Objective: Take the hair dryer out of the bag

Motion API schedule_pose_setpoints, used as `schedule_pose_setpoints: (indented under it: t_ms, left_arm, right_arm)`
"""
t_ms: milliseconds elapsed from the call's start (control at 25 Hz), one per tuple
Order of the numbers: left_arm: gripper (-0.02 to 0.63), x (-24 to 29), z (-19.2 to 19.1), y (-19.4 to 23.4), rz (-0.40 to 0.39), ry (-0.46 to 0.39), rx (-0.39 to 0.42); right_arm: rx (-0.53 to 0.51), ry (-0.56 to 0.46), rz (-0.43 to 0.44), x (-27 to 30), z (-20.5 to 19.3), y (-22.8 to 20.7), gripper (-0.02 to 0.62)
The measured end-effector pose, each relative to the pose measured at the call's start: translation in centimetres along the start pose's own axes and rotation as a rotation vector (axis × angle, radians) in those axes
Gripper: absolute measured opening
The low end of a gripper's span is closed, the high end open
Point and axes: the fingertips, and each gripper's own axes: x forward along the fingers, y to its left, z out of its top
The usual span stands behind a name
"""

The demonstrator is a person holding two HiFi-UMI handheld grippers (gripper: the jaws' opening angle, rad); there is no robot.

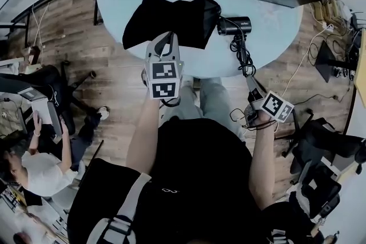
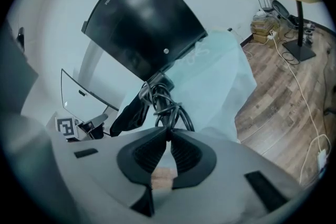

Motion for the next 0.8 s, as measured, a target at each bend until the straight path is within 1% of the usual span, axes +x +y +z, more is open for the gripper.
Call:
schedule_pose_setpoints:
  t_ms: [120, 280, 480, 560, 640, 720, 800]
  left_arm:
    - [0.015, 0.2, 0.4, -1.8, -0.017, -0.011, -0.004]
    - [0.015, -0.1, 1.0, -4.1, -0.036, -0.032, -0.005]
    - [0.015, -1.5, 2.5, -5.9, -0.038, -0.082, -0.016]
    - [0.014, -2.4, 3.1, -6.6, -0.029, -0.107, -0.016]
    - [0.014, -3.4, 3.7, -7.6, -0.017, -0.135, -0.017]
    - [0.014, -4.7, 4.4, -8.9, -0.010, -0.164, -0.024]
    - [0.014, -6.0, 5.2, -10.3, -0.009, -0.196, -0.026]
  right_arm:
    - [-0.070, 0.065, 0.021, 0.7, -1.3, 1.4, 0.031]
    - [-0.163, 0.146, 0.034, 1.8, -2.9, 2.4, 0.034]
    - [-0.290, 0.197, -0.003, 1.6, -4.1, 2.1, 0.044]
    - [-0.343, 0.196, -0.011, 1.0, -4.2, 2.1, 0.046]
    - [-0.392, 0.173, -0.002, 0.2, -3.9, 2.5, 0.044]
    - [-0.429, 0.131, 0.026, -0.7, -3.1, 3.4, 0.044]
    - [-0.464, 0.072, 0.062, -1.6, -1.8, 4.8, 0.028]
